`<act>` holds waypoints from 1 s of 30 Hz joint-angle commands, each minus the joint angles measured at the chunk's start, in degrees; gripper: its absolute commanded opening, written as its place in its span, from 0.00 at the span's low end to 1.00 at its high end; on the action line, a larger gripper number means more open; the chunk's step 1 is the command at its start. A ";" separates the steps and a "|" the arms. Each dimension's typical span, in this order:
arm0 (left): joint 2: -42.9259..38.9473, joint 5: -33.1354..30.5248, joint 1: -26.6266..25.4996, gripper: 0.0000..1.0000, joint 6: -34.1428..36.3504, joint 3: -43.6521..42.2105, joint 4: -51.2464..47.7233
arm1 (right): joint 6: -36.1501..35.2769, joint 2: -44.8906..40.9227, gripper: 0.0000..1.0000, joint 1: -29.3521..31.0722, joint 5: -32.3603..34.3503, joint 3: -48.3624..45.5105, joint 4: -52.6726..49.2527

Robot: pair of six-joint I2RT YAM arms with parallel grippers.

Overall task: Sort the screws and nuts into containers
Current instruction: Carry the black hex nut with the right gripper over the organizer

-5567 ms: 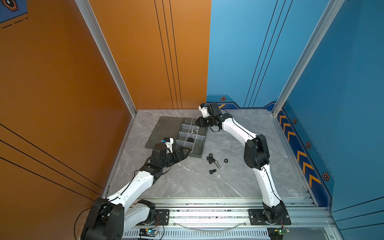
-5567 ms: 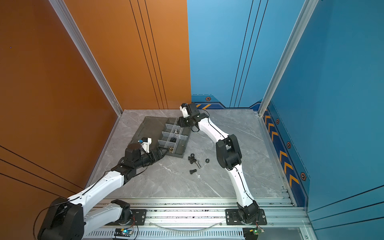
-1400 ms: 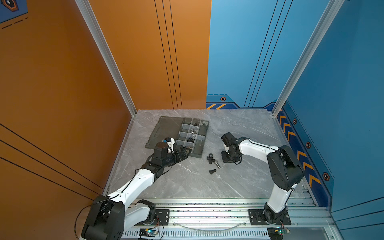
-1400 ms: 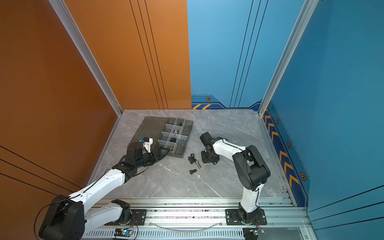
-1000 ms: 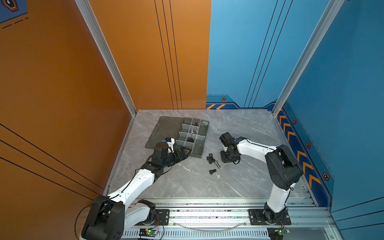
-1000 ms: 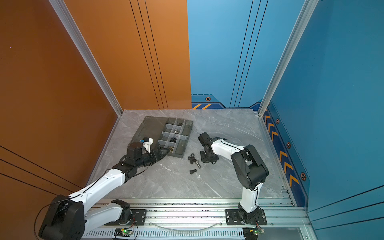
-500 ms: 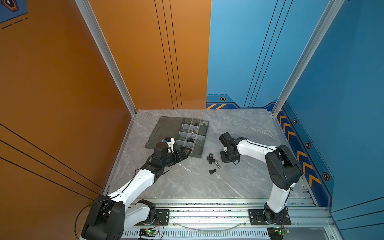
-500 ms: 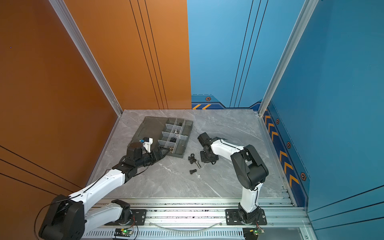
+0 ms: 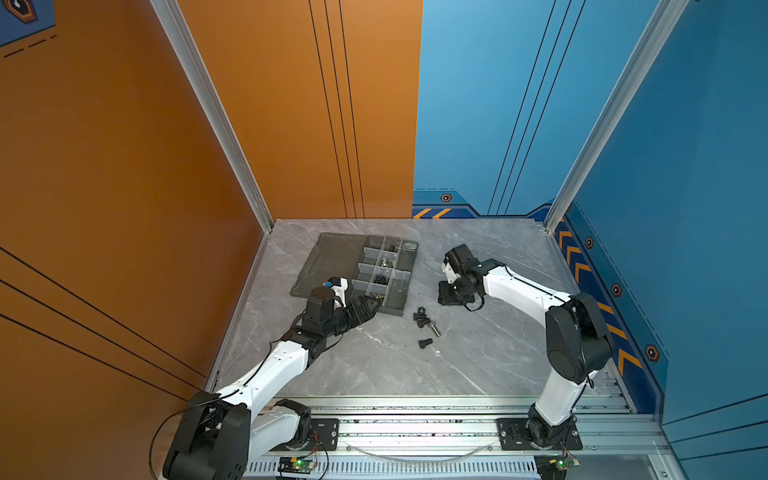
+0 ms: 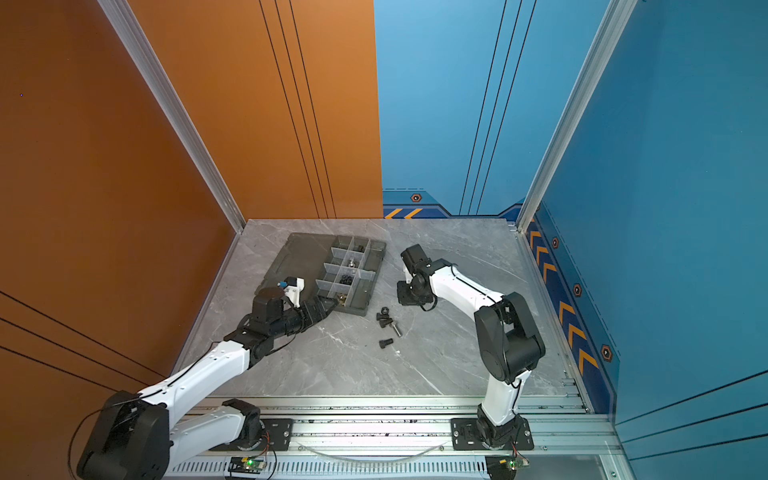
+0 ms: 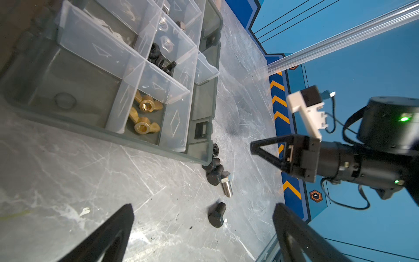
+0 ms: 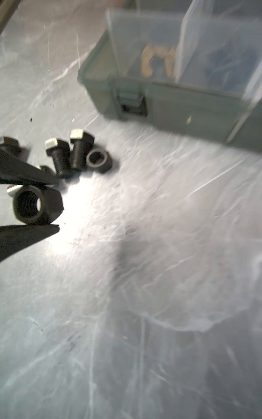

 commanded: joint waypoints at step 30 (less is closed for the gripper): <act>-2.83 2.17 2.40 0.98 1.12 -0.01 -1.91 | 1.75 34.24 0.00 -2.15 -17.39 43.63 26.04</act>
